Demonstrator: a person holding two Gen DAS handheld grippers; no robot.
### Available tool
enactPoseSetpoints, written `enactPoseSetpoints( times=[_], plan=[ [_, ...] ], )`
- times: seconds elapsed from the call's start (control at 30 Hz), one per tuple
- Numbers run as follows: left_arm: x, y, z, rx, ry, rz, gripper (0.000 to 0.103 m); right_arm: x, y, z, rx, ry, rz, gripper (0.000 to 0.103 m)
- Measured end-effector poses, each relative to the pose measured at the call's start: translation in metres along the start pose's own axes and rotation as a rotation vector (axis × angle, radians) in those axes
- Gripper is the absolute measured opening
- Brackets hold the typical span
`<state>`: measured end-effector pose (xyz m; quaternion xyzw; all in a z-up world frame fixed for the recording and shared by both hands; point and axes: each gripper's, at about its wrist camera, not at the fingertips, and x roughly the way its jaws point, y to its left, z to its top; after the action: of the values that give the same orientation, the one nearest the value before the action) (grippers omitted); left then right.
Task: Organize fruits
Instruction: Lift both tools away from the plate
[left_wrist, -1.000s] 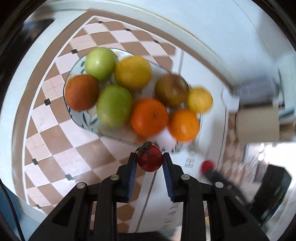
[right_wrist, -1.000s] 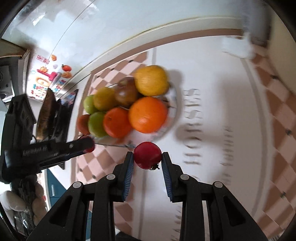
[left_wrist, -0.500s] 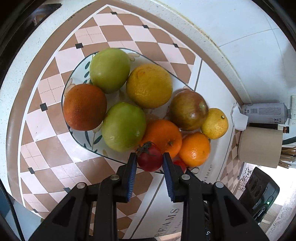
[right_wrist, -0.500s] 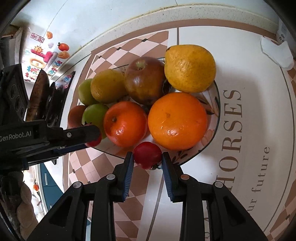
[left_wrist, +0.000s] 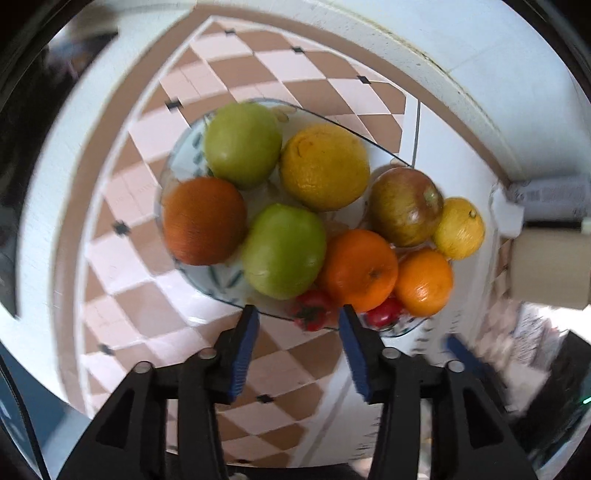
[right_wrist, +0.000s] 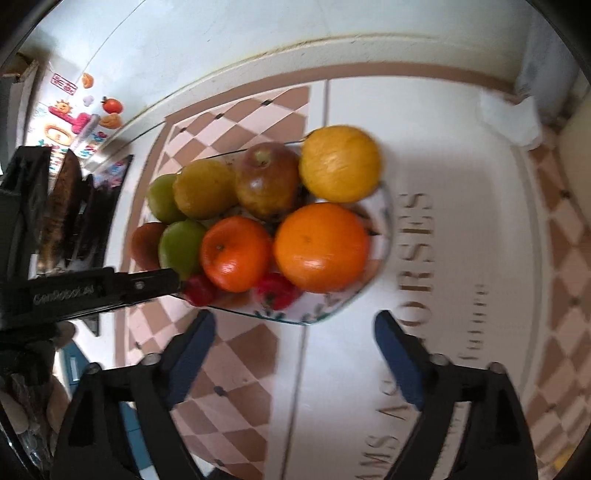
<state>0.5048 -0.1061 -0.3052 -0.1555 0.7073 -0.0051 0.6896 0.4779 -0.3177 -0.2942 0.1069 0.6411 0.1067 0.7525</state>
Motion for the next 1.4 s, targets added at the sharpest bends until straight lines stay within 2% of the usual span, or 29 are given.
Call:
enactPoseSetpoints(
  times=[0.03,0.1,0.2,0.3,0.4,0.5,0.73,1.03,1.23,1.4],
  plan=[
    [-0.004,-0.001,-0.003,0.027,-0.020,0.039,0.074,-0.006,0.000,-0.002,-0.009,-0.009,-0.030,0.093],
    [-0.013,-0.002,-0.011,0.075,-0.061,0.109,0.086,-0.015,0.001,-0.005,-0.017,-0.026,-0.081,0.093],
    [-0.025,0.000,-0.025,0.118,-0.104,0.172,0.086,-0.034,0.005,-0.013,-0.015,-0.066,-0.131,0.095],
    [-0.044,0.005,-0.043,0.134,-0.147,0.179,0.098,-0.055,0.012,-0.026,-0.011,-0.103,-0.150,0.095],
    [-0.074,0.006,-0.066,0.158,-0.230,0.169,0.098,-0.080,0.023,-0.044,-0.005,-0.154,-0.157,0.096],
    [-0.103,0.003,-0.092,0.201,-0.315,0.191,0.098,-0.108,0.039,-0.067,-0.006,-0.213,-0.177,0.096],
    [-0.164,0.017,-0.165,0.280,-0.478,0.177,0.098,-0.178,0.090,-0.146,0.013,-0.360,-0.212,0.096],
    [-0.219,0.054,-0.252,0.365,-0.582,0.165,0.098,-0.242,0.152,-0.247,0.024,-0.467,-0.225,0.096],
    [-0.244,0.069,-0.294,0.380,-0.628,0.141,0.098,-0.277,0.176,-0.295,0.015,-0.529,-0.215,0.096],
    [-0.266,0.076,-0.328,0.365,-0.680,0.128,0.098,-0.308,0.183,-0.322,0.005,-0.579,-0.200,0.096]
  ],
)
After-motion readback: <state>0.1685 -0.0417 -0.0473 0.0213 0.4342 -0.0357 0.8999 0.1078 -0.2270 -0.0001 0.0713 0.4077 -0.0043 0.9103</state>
